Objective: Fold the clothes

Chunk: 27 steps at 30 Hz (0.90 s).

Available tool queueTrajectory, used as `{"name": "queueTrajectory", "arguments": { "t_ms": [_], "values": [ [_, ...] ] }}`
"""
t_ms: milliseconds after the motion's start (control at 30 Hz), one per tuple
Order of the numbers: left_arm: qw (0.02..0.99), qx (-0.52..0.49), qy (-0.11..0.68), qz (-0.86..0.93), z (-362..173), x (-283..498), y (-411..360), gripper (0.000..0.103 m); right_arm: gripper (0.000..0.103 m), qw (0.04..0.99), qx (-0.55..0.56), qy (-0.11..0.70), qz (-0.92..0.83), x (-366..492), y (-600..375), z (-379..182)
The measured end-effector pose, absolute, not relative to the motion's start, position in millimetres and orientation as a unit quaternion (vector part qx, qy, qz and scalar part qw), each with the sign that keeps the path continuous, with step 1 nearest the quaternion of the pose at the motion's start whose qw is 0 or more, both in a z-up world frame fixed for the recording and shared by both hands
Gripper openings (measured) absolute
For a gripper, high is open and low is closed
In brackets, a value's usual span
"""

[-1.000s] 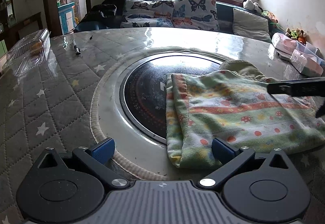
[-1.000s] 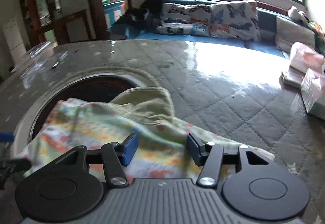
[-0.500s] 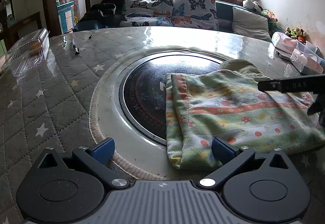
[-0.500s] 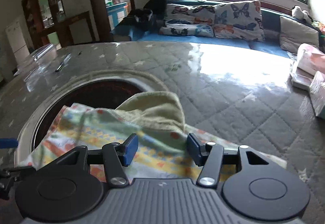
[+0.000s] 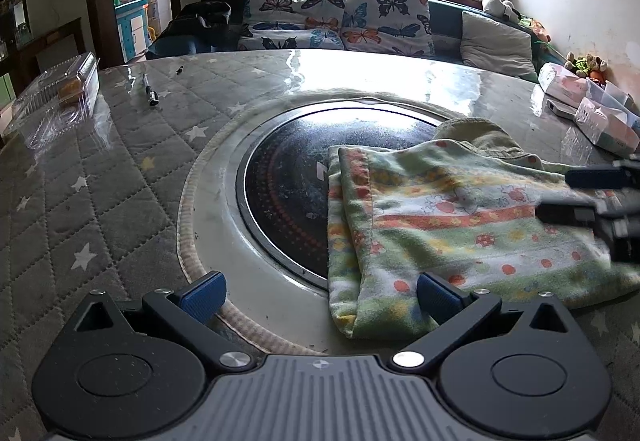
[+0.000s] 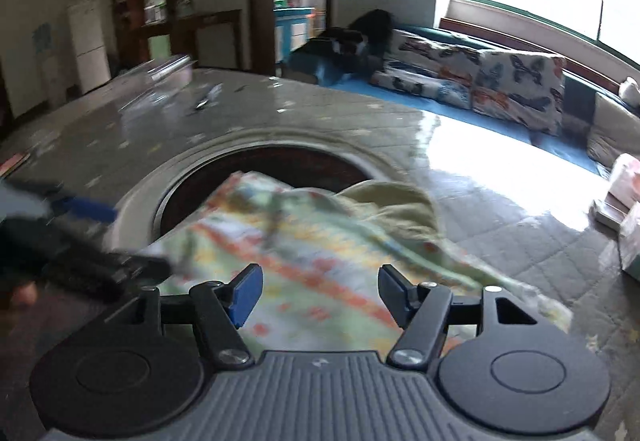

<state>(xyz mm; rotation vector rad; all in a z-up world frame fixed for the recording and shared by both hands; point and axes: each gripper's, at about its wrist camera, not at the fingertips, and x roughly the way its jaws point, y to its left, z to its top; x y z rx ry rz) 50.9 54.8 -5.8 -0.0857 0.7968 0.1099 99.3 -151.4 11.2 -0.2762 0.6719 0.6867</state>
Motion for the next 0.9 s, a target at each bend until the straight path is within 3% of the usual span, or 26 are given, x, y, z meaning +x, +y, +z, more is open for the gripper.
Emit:
{"name": "queueTrajectory", "arguments": {
  "t_ms": [367, 500, 733, 833, 900],
  "values": [
    [0.918, -0.051, 0.386, 0.076, 0, 55, 72, 0.103, 0.071, 0.846, -0.206, 0.299, 0.39, 49, -106, 2],
    [0.915, -0.067, 0.386, 0.091, 3, 56, 86, 0.103, 0.077, 0.838, -0.226, 0.289, 0.404, 41, -89, -1],
    [0.913, -0.089, 0.385, 0.099, 6, 55, 99, 0.103, 0.077, 0.827, -0.247, 0.276, 0.423, 32, -63, -10],
    [0.912, -0.098, 0.386, 0.097, 7, 57, 101, 0.103, 0.069, 0.822, -0.259, 0.275, 0.427, 31, -53, -13],
    [0.912, -0.104, 0.385, 0.091, 9, 57, 101, 0.103, 0.054, 0.819, -0.265, 0.274, 0.429, 30, -47, -15]
  ]
}}
